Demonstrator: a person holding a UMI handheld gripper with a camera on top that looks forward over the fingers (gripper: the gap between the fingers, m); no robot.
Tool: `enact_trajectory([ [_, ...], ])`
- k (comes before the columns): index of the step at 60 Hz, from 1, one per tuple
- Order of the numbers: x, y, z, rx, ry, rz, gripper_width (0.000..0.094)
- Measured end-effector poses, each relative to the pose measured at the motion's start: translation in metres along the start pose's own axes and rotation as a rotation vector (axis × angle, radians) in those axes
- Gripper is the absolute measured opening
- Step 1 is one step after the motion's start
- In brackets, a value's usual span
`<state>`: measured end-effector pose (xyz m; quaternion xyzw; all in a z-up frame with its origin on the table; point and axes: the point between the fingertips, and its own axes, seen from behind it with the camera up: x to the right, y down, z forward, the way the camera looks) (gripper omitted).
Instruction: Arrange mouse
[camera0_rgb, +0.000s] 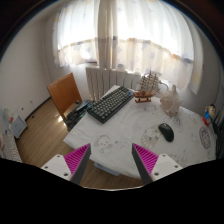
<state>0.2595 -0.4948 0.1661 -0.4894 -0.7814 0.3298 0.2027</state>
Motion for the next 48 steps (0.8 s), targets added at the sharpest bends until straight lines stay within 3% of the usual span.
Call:
enact_trajectory([
  [27,0.144,0.026,0.012,0.020,0.308,0.159,0.0856],
  [48,0.242,0.052,0.053,0.078,0.398,0.236,0.0853],
])
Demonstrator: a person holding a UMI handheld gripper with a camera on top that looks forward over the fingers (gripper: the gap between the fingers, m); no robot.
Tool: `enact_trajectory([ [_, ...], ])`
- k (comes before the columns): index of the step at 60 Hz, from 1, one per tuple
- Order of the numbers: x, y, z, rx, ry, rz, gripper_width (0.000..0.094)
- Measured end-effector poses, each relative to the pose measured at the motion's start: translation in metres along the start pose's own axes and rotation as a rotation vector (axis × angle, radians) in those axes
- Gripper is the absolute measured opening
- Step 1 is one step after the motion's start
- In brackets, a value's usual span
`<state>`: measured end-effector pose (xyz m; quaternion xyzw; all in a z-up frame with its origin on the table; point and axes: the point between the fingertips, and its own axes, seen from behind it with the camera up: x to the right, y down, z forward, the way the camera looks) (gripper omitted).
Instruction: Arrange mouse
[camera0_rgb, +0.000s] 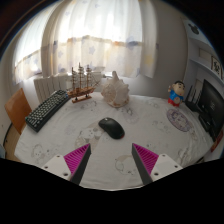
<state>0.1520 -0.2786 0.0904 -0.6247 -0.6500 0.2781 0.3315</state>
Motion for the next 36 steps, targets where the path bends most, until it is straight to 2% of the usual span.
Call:
enact_trajectory([
  [9,0.018,0.004,0.059,0.036,0.012,0.007,0.0855],
  [17,0.022,-0.002,0.113,0.053,-0.024,0.023,0.0855],
  [36,0.031,-0.032,0.207,0.044,-0.061,0.031,0.0857],
])
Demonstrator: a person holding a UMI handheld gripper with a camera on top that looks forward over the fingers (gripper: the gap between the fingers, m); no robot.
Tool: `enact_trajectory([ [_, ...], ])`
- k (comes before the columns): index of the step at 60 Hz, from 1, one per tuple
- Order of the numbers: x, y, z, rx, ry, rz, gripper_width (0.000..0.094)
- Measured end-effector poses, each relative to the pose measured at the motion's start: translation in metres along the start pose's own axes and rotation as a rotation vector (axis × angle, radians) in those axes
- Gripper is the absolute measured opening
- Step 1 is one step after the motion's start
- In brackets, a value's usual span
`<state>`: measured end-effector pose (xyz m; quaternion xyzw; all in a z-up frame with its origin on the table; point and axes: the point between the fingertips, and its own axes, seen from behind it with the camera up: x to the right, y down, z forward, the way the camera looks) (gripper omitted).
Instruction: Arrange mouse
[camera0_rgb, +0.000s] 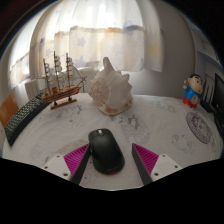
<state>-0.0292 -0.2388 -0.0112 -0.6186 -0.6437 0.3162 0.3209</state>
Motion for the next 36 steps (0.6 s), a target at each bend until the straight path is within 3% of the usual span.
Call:
enact_trajectory([
  [9,0.003,-0.011,0.017,-0.022,-0.016,0.011,0.0829],
  [14,0.000,-0.012,0.020,-0.029,-0.031,0.011,0.0682],
  [17,-0.004,-0.013,0.021,-0.022,-0.040,-0.003,0.0517],
  [28,-0.002,-0.021,0.018,-0.036,-0.040,-0.038,0.0459],
  [36,0.019,-0.069,-0.019,0.004,-0.068,-0.004,0.0457],
])
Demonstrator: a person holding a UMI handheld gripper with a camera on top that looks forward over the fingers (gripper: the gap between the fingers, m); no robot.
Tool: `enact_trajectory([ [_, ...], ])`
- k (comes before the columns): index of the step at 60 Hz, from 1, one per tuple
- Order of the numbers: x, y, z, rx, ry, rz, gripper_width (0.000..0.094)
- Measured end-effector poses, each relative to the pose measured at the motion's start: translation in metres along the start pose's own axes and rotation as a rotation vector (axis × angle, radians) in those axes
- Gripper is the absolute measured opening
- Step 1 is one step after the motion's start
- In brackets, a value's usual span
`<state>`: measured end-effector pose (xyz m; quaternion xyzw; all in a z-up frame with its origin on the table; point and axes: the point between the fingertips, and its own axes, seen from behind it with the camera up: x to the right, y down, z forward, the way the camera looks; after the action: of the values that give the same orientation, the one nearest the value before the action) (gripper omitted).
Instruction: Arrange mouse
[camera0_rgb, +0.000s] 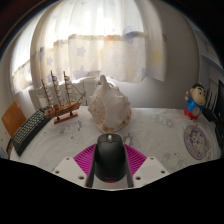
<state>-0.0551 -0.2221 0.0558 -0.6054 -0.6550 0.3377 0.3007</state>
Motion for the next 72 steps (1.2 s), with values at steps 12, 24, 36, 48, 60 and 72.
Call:
enact_trajectory([
  [12,0.119,-0.091,-0.065,0.110,0.052,0.023,0.0457],
  [24,0.296,-0.070,-0.036,0.084,0.187,0.038,0.0458],
  [36,0.408,0.020,0.028,-0.035,0.218,0.072,0.0459],
  [48,0.433,0.046,0.040,-0.083,0.179,0.104,0.0588],
  [60,0.399,-0.010,-0.038,-0.059,0.234,0.124,0.0849],
  [72,0.271,-0.020,-0.147,-0.186,0.187,0.205,0.0851],
])
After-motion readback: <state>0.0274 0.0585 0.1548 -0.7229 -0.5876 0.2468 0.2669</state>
